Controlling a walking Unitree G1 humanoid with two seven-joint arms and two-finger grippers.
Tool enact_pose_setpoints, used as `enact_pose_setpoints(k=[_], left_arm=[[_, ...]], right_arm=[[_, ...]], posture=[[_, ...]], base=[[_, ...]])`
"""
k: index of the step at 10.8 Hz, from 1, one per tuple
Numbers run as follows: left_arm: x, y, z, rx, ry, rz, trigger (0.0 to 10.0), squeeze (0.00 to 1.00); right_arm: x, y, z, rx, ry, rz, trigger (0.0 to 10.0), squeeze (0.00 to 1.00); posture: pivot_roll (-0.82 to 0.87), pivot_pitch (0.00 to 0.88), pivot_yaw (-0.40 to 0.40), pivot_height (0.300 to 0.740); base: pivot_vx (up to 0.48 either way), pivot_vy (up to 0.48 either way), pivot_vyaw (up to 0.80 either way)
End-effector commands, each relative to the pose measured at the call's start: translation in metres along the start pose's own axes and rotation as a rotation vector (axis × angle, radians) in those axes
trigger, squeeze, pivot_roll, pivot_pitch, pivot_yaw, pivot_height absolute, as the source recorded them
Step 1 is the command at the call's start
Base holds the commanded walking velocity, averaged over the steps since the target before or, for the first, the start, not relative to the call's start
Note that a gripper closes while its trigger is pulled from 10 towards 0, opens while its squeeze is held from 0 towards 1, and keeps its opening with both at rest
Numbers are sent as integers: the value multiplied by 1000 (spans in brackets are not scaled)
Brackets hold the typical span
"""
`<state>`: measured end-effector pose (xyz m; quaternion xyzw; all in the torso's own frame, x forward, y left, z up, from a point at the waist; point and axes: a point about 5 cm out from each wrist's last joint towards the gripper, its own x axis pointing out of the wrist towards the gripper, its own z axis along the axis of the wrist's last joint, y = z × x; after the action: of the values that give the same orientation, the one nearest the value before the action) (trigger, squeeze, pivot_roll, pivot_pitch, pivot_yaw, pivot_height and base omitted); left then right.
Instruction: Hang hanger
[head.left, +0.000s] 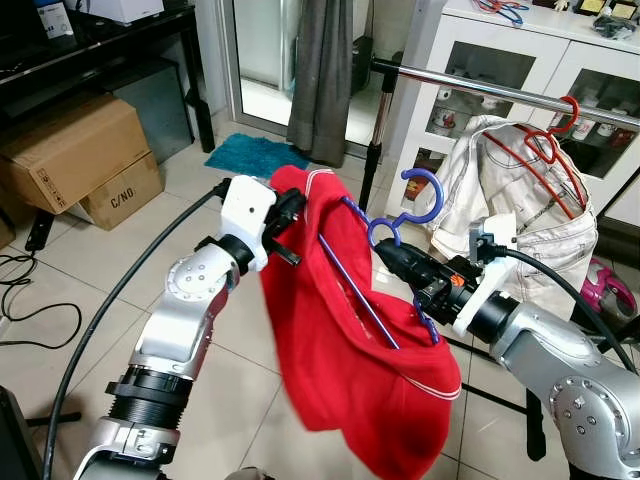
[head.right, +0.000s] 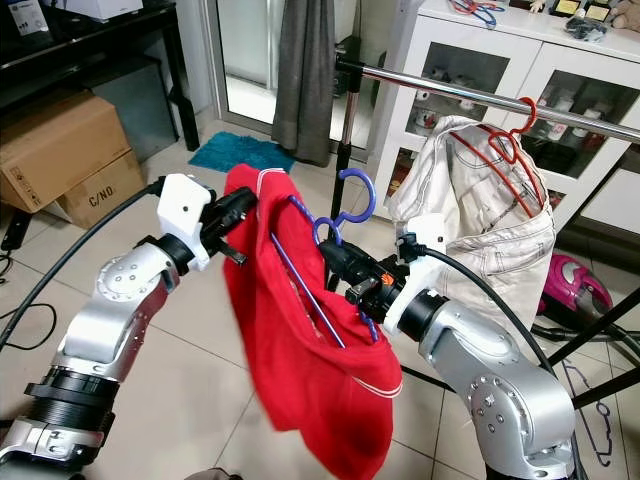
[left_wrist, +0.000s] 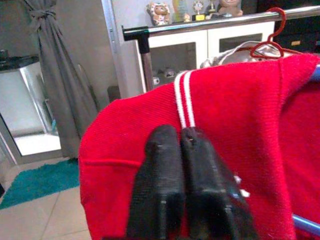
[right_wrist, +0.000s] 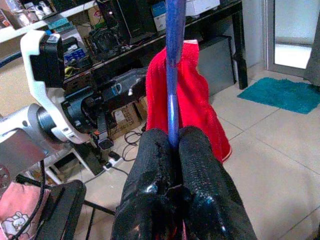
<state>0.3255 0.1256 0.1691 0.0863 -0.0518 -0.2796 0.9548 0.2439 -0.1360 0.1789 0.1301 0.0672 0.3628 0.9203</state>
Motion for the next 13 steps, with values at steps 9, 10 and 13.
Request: enact_pose_setpoints(k=[9,10,13], left_arm=[[-27,37,37,-235,-244,78,0,0],[-29,40,34,-227,-214,105,0,0],[-13,1,6,16,2,-24,10000,1000]], right_arm=[[-6,-6,-4,-67,48,-62,0,0],[-5,-6,-3,-67,43,-62,0,0],[-1,-1,4,-37,-20,-32,0,0]], posture=[[4,0,-36,740],[4,0,-36,740],[4,0,-35,740]], base=[[0,0,0],[0,0,0],[0,0,0]])
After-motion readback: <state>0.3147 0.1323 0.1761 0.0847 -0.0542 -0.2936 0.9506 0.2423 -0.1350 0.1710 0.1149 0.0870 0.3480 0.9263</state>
